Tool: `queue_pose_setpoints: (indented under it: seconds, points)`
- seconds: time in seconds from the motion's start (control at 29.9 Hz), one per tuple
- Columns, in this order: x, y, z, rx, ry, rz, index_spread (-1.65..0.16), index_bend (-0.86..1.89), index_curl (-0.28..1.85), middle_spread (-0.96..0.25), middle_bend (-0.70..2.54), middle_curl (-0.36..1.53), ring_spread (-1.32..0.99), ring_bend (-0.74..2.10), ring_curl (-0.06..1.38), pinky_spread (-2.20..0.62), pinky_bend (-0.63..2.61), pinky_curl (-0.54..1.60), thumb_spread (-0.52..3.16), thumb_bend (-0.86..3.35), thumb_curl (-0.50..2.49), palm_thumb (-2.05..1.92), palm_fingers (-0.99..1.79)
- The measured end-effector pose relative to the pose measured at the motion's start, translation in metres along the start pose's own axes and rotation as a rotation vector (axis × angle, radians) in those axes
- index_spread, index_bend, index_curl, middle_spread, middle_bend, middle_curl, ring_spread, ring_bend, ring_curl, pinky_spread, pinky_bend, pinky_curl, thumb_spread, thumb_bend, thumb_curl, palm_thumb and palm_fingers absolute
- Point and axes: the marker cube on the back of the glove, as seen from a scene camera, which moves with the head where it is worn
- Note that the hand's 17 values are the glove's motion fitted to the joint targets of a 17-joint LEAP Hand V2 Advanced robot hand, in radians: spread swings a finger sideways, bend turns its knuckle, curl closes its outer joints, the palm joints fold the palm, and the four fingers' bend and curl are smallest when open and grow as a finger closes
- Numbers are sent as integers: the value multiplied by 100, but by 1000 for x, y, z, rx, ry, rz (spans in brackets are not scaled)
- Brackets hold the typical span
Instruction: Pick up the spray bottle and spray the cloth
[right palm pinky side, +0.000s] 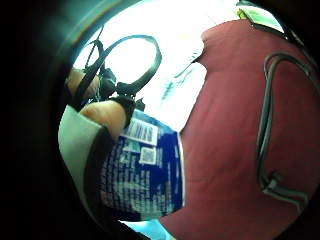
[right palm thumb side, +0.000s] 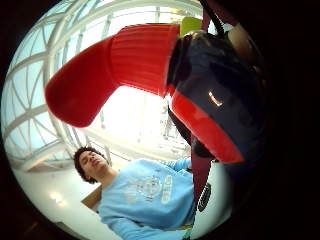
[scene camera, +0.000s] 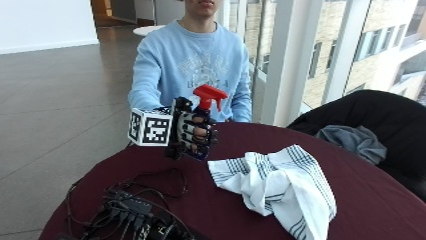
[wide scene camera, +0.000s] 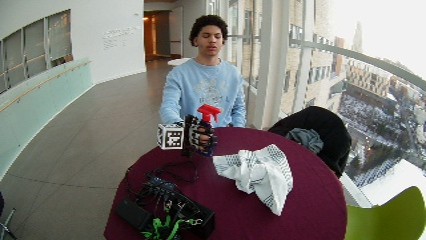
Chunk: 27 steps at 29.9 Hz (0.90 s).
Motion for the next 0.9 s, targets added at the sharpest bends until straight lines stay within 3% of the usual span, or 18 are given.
queue_pose_setpoints:
  seconds: [0.37,0.9]
  points:
    - [-13,-56,2,-235,171,137,-26,13,30,-8,17,40,-4,40,36,20,28,37,79,2,57,109,96]
    - [-19,-78,3,-298,223,345,-24,10,29,-8,20,42,-1,46,37,20,27,36,78,-3,61,101,103]
